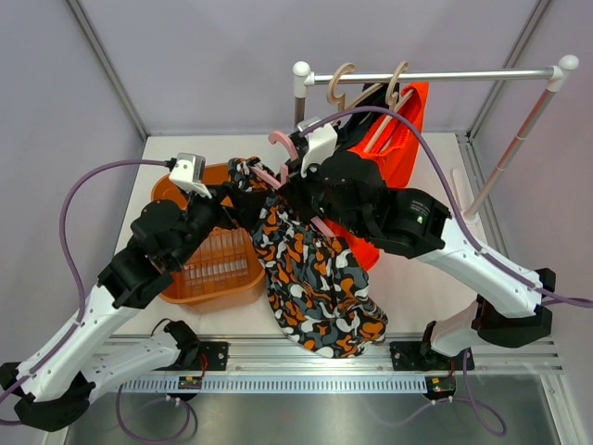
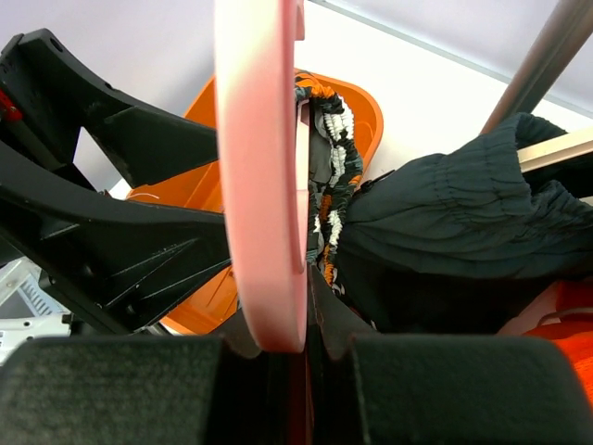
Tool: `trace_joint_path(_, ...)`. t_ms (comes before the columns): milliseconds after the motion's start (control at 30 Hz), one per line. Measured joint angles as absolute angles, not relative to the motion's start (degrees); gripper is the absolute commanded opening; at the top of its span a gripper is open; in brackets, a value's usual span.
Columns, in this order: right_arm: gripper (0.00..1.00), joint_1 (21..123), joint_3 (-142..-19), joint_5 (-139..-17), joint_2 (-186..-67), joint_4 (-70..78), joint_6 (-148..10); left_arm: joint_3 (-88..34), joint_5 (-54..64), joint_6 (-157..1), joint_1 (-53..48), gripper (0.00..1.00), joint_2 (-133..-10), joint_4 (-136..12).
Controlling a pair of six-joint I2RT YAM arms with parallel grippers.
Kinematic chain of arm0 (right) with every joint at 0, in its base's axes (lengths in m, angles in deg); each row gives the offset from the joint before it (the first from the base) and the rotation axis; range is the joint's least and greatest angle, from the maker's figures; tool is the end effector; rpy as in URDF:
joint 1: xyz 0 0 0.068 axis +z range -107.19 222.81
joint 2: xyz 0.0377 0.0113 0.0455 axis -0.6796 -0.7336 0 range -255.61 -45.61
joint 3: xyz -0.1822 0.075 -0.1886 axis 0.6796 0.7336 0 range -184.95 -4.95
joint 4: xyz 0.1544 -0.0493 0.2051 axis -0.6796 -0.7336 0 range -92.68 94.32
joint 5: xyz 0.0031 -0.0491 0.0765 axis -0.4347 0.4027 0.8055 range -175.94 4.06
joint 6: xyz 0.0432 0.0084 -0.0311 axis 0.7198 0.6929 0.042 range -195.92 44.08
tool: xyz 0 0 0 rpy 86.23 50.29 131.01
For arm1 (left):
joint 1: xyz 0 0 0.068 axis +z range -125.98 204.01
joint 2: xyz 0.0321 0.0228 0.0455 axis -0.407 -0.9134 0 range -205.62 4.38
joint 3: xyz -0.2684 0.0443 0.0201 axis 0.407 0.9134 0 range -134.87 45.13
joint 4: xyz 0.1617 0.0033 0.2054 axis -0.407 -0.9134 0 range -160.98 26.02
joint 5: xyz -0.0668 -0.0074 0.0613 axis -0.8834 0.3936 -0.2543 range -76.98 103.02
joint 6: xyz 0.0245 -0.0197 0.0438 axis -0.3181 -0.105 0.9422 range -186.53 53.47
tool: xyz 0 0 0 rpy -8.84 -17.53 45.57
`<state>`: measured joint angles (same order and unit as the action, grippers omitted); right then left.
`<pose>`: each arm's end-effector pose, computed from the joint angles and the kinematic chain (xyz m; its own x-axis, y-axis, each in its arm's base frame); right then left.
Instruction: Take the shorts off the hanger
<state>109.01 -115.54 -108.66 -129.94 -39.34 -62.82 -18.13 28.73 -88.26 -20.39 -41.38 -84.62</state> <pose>0.1293 0.2589 0.5064 -0.2751 -0.1057 -0.9556 -0.6497 0.7531 0.1038 0.1207 -0.1047 0.4276 -0.2142 -0.2891 -0.9330 0.4319 0.8287 -0.3559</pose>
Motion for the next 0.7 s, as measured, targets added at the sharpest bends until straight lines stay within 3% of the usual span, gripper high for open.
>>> trace_joint_path(433,0.0,113.9,-121.2,-113.0,-133.2,-41.9,-64.1,-15.8,33.5,-91.1,-20.9,0.97,-41.7,-81.0)
trace_joint_path(533,0.0,114.8,-122.0,-113.7,-133.6,-42.2,-64.2,-14.0,34.7,-92.0,-20.9,0.86,-41.3,-80.2)
trace_joint_path(700,0.0,116.0,-122.3,-115.0,-133.7,-42.5,-64.4,-13.3,36.0,-92.9,-21.0,0.4,-41.3,-80.1)
